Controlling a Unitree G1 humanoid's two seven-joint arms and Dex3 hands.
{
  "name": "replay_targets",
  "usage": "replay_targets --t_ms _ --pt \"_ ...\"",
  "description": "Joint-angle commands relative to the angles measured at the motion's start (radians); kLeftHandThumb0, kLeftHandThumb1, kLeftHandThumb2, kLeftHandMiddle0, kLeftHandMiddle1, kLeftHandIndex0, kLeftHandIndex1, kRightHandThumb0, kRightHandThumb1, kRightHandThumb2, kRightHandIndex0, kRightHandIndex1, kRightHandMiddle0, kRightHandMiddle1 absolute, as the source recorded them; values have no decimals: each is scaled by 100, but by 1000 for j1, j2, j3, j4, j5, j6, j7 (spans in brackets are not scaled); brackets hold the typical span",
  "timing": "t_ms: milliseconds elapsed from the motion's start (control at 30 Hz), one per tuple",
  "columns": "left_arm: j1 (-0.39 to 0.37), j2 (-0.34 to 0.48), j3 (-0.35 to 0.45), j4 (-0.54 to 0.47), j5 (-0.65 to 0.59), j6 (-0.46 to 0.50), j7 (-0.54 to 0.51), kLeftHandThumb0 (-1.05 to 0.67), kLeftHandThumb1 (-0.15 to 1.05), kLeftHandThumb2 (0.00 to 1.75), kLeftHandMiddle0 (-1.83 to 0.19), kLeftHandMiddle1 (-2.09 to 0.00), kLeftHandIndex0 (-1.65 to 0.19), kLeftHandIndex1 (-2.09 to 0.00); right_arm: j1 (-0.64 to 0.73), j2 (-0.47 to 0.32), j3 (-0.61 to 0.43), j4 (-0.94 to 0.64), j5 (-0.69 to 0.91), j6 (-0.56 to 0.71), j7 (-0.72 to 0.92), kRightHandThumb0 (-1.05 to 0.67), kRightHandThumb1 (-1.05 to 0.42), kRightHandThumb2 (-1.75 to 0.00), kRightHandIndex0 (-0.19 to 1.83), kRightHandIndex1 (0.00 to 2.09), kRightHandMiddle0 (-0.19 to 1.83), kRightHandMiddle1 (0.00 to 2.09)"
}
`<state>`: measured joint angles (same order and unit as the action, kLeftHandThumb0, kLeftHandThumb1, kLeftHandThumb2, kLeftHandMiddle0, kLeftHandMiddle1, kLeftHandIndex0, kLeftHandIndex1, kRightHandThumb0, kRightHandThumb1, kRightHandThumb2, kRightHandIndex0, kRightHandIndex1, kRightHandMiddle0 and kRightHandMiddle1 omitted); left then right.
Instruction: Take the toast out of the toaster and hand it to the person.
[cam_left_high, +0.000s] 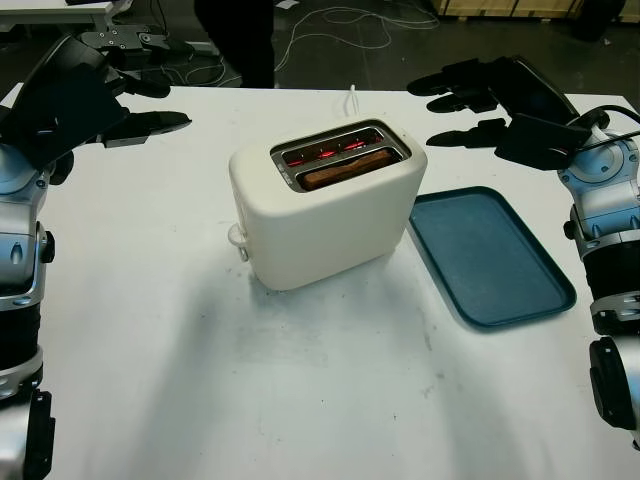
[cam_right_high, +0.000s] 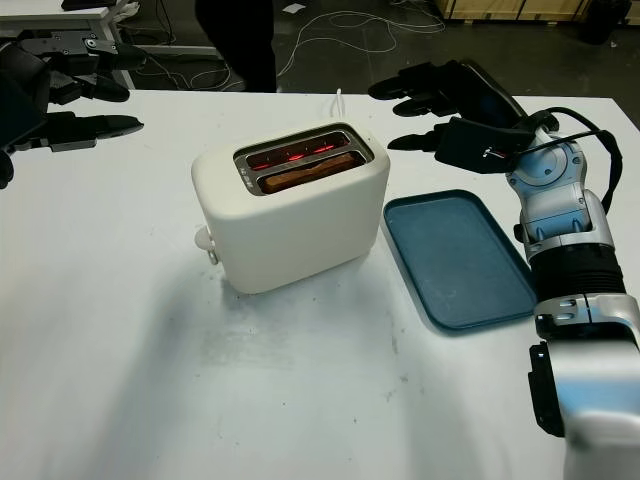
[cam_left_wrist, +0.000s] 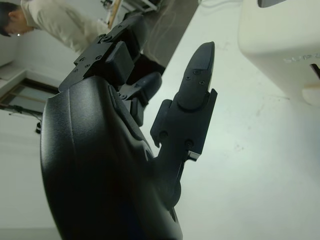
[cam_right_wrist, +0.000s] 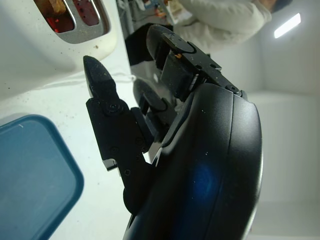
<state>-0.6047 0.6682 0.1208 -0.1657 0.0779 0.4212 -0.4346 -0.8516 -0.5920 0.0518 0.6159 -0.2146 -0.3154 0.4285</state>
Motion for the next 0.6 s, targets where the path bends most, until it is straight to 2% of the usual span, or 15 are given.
replay_targets --t_ms 0,333,567 --pt "8 10 1 -14 4 3 3 -26 86 0 -20 -95 -49 -30 -12 -8 1 3 6 -13 8 -24 -80 0 81 1 75 0" --pt "19 19 -4 -12 18 -20 0 -27 86 0 -23 -94 -50 -31 -11 -4 -4 4 13 3 13 -22 -79 0 81 1 75 0" --pt "27 5 7 -35 3 17 7 -24 88 1 -22 -93 -48 -31 -10 -6 -4 4 9 5 10 -23 -80 0 82 1 75 0"
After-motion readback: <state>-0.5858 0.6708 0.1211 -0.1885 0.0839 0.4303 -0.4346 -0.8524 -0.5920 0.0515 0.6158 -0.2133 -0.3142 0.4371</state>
